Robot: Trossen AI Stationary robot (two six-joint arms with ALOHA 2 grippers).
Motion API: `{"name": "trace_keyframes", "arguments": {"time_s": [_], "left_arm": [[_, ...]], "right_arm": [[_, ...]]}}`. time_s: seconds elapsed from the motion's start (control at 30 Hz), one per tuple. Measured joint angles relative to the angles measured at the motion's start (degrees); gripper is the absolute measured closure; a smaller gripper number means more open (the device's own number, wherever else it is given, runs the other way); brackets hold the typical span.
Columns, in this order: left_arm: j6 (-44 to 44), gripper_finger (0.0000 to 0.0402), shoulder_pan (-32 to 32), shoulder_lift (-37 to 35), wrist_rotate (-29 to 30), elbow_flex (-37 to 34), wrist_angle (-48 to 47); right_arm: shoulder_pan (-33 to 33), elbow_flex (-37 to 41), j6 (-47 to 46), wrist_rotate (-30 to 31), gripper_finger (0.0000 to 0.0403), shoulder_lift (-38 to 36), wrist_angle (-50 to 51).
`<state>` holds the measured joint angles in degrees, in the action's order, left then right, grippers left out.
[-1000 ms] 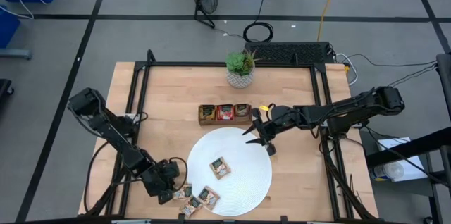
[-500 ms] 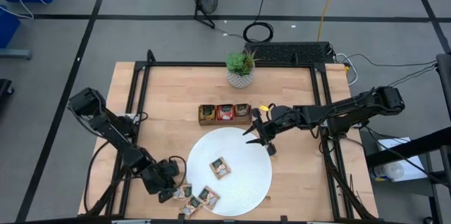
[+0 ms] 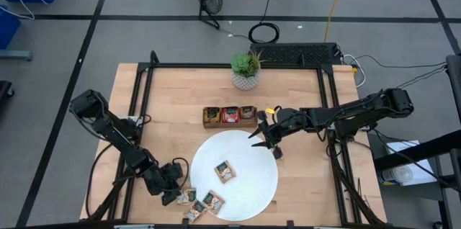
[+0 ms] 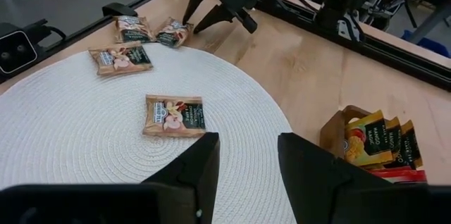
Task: Pick & Place Tea
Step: Put the vanilla tea bag into the wooden organizer
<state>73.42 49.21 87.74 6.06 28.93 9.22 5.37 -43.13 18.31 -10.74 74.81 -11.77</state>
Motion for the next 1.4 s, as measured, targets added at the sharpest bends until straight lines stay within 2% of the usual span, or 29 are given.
{"name": "trace_keyframes", "arguments": {"time_s": [0.27, 0.43, 0.57, 0.67, 0.83, 0.9, 0.97, 1.1, 1.2, 1.3, 1.4], "left_arm": [[-4.13, 0.0386, -0.53, 0.00, -0.08, -0.22, -0.36], [-8.57, 0.0394, -1.46, 0.00, -0.58, 0.36, -0.15], [-15.96, 0.0397, -2.47, -1.38, -1.11, 4.63, -3.02], [-20.02, 0.0398, -3.11, -3.02, -0.92, 9.77, -13.34], [-25.42, 0.0399, -4.37, -4.32, 3.11, 18.43, -33.54], [-27.97, 0.0399, -5.12, -4.13, 6.55, 20.49, -41.83], [-33.29, 0.0399, -5.95, -4.16, 14.34, 21.83, -44.87], [-47.95, 0.0398, -9.09, -4.20, 35.50, 22.05, -42.16], [-57.61, 0.0398, -13.37, -4.20, 45.75, 22.08, -36.89], [-67.70, 0.0398, -18.35, -4.21, 49.46, 22.05, -31.31], [-78.68, 0.0398, -23.55, -4.20, 46.23, 21.59, -23.09]], "right_arm": [[0.00, 0.00, 0.44, 0.04, 0.0273, 0.00, 0.00], [-0.04, 0.00, 0.44, 0.10, 0.0273, 0.00, 0.00], [-0.04, 0.00, 0.43, 0.15, 0.0273, 0.00, 0.00], [-0.15, -0.02, 0.43, 0.17, 0.0273, 0.00, -0.07], [-0.15, -0.04, -1.00, 2.05, 0.0273, 0.00, 0.05], [-0.15, -0.04, -1.31, 3.47, 0.0273, 0.01, 0.48], [-0.15, 0.50, -2.10, 3.47, 0.0273, 0.02, -0.78], [-0.15, 3.97, -2.64, 3.34, 0.0273, 0.77, -8.88], [-0.34, 7.54, -3.48, 4.31, 0.0273, 1.43, -19.14], [-0.74, 11.32, -5.63, 8.32, 0.0273, 2.92, -30.28], [-1.61, 13.88, -6.62, 10.90, 0.0273, 5.58, -38.28]]}}
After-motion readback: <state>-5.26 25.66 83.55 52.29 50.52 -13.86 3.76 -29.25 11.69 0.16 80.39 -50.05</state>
